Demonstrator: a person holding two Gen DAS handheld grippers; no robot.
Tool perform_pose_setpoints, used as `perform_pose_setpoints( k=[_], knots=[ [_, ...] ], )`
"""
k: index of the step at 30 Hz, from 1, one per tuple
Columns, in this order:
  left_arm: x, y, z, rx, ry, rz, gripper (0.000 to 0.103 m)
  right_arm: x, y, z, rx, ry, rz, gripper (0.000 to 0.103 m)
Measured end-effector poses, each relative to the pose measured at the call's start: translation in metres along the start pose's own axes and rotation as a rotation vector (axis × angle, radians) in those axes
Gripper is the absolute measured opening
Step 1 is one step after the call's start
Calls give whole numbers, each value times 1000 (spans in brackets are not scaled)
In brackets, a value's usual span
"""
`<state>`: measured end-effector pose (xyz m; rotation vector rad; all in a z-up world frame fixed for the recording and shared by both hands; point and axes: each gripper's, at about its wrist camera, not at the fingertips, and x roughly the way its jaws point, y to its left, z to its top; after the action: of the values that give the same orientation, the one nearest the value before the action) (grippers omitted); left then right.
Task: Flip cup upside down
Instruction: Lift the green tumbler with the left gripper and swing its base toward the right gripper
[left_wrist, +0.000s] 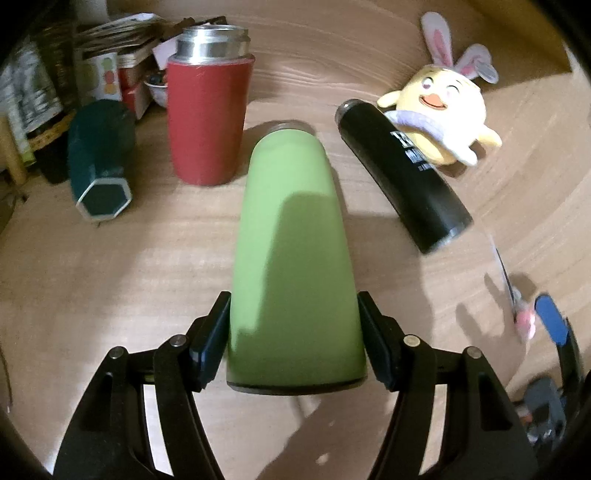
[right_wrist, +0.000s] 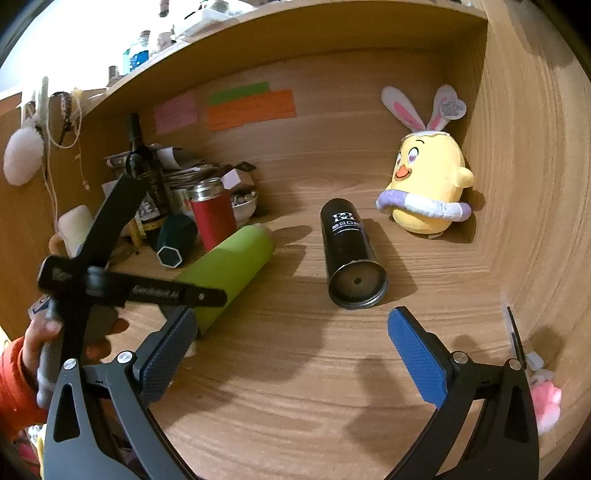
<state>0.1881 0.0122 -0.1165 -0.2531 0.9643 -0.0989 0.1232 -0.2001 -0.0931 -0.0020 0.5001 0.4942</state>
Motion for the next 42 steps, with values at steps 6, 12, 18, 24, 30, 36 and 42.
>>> perform_pose_setpoints(
  k=[6,12,18,24,30,36,42],
  knots=[
    [-17,-6,-34,7,-21,-7,65,-18,9,-11,-9,-10,5,103],
    [-25,-4,-60,-40,-13,-48,66,-33,18,-22,-15,-10,12,103],
    [-32,-6,-72,-43,-10,-67,66,-41,24,-29,-30,-9,13,103],
    [-64,-7,-71,-18,-45,-147,70,-40,33,-31,-50,-4,42,103],
    [-103,17,-67,2,-204,-55,89,-34,53,-33,-100,0,76,103],
    [-63,40,-69,4,-75,-23,89,-7,75,-40,-123,64,122,103],
    [-50,37,-71,38,-47,-33,89,12,97,-49,-171,104,133,103]
  ],
)
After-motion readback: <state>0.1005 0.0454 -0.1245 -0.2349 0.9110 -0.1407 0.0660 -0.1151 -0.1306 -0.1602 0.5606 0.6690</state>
